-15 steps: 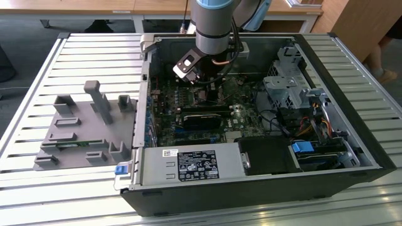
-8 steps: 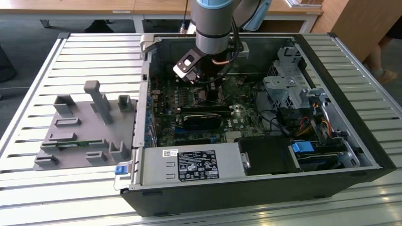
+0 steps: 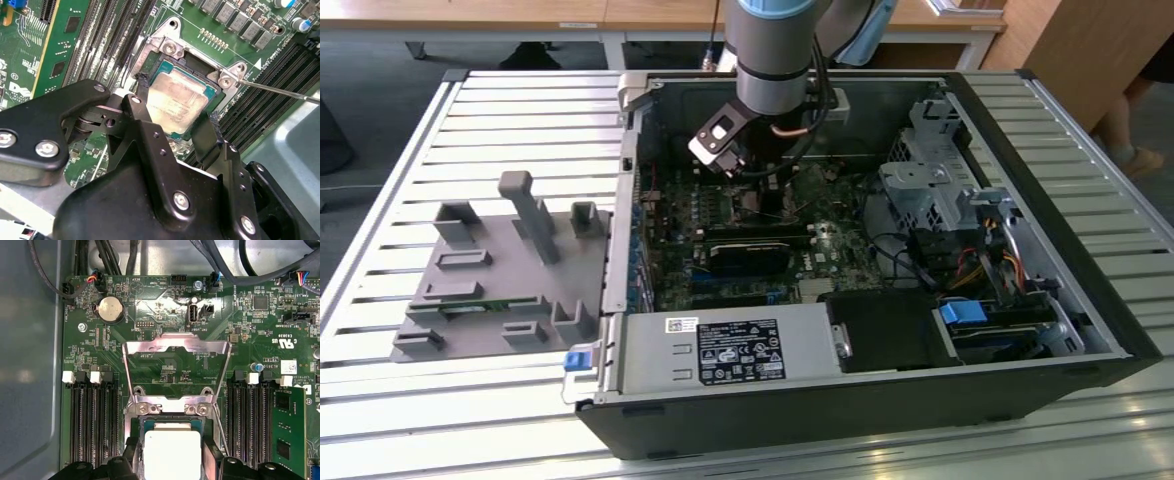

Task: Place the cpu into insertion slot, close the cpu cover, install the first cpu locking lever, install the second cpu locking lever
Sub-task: 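Place the cpu into insertion slot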

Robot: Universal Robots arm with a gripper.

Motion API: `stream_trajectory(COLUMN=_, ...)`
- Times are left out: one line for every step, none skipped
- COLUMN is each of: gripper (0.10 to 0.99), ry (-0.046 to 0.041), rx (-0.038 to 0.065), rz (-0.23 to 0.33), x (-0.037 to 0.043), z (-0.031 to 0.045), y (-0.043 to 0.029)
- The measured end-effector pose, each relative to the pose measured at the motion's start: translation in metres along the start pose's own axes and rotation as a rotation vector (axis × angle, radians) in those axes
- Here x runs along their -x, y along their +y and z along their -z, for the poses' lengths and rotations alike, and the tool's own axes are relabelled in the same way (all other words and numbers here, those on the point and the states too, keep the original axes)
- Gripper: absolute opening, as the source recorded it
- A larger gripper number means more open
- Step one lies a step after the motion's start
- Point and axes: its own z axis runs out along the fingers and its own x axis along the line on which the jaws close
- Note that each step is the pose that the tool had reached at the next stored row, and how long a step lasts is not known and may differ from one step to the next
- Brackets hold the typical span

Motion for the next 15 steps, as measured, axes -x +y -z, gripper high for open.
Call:
stream_trajectory(gripper=0.612, ry=-0.0004, rx=0.0, rz=0.0, x=0.0, z=0.0006, y=0.0)
stream_trajectory(gripper=0.612, ry=-0.0002, rx=0.0, rz=0.0, x=0.0, z=0.0015, y=0.0001)
stream_trajectory(gripper=0.612, ry=0.0001, rx=0.0, rz=0.0, x=-0.0001, z=0.0029, y=0.0001)
stream_trajectory(gripper=0.612, ry=0.0, rx=0.0, rz=0.0, x=-0.0001, z=0.0048, y=0.0002)
stream_trajectory(gripper=0.612, ry=0.0, rx=-0.001, rz=0.0, x=-0.0001, z=0.0071, y=0.0003)
stream_trajectory(gripper=0.612, ry=0.0001, rx=-0.002, rz=0.0, x=-0.0002, z=0.0093, y=0.0004)
stream_trajectory(gripper=0.612, ry=0.0, rx=-0.005, rz=0.0, x=-0.0002, z=0.011, y=0.0005)
stream_trajectory(gripper=0.612, ry=-0.0001, rx=-0.008, rz=0.0, x=-0.0002, z=0.0122, y=0.0006)
stream_trajectory(gripper=0.612, ry=-0.0001, rx=-0.011, rz=0.0, x=-0.0002, z=0.0134, y=0.0007)
stream_trajectory(gripper=0.612, ry=-0.0002, rx=-0.011, rz=0.0, x=-0.0001, z=0.0144, y=0.0007)
stream_trajectory(gripper=0.596, ry=-0.0002, rx=-0.011, rz=0.0, x=0.0001, z=0.015, y=0.0007)
stream_trajectory(gripper=0.533, ry=0.0, rx=-0.011, rz=0.0, x=0.0003, z=0.0154, y=0.0007)
stream_trajectory(gripper=0.475, ry=0.0001, rx=-0.011, rz=0.0, x=0.0004, z=0.0154, y=0.0007)
stream_trajectory(gripper=0.475, ry=0.0002, rx=-0.011, rz=0.001, x=0.0004, z=0.0154, y=0.0008)
stream_trajectory(gripper=0.412, ry=0.0002, rx=-0.011, rz=0.002, x=0.0004, z=0.0155, y=0.0008)
